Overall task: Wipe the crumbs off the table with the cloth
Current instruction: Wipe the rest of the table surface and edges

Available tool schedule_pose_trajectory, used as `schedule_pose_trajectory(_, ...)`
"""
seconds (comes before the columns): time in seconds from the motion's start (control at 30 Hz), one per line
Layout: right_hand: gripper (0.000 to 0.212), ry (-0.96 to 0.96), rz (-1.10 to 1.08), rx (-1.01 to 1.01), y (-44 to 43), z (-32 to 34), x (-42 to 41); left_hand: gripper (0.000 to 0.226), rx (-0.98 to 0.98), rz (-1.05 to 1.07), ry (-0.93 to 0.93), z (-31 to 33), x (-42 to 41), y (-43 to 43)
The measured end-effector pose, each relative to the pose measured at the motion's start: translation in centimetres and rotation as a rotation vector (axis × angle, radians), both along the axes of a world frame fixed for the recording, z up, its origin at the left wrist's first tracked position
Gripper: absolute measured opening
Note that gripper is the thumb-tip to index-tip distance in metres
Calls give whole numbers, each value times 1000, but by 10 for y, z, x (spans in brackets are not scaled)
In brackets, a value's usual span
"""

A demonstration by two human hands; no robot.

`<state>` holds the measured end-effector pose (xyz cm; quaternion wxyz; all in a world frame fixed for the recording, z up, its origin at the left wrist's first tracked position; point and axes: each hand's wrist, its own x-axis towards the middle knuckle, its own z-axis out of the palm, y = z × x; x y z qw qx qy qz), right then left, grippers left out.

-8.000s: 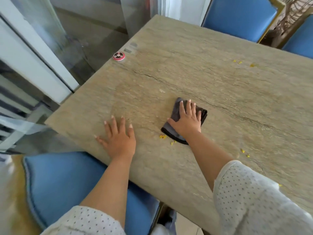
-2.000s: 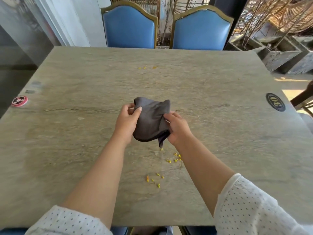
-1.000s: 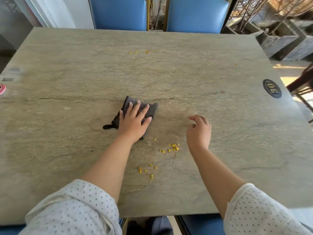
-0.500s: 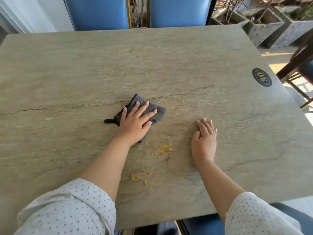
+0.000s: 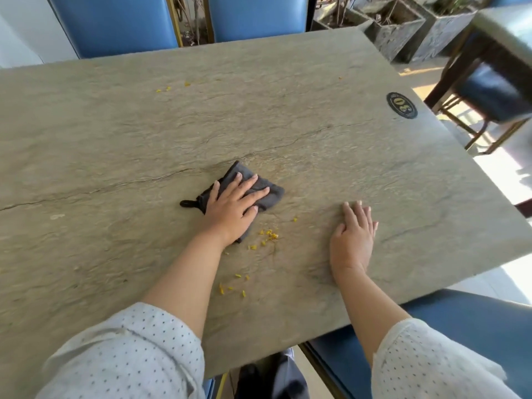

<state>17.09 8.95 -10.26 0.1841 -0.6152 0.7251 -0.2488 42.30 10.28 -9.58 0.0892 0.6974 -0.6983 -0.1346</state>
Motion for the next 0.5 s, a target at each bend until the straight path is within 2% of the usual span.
schedule_pose_trajectory(0.13,44,-33,-34,-58,-4,-5,1,46,-6,-261,56,1,-36,-23)
schedule_pose_trajectory(0.27,43,-75,-43,-48,-5,-2,0,51,5,-396,203,5,-23,5)
schedule_pose_trajectory(0.37,44,-120,-48,-36,-4,2,0,53,8,-353,255,6,0,23)
schedule_pose_trajectory(0.5,46,-104,-36,-38,-3,0,-1,52,25,-192,158,6,-8,-6)
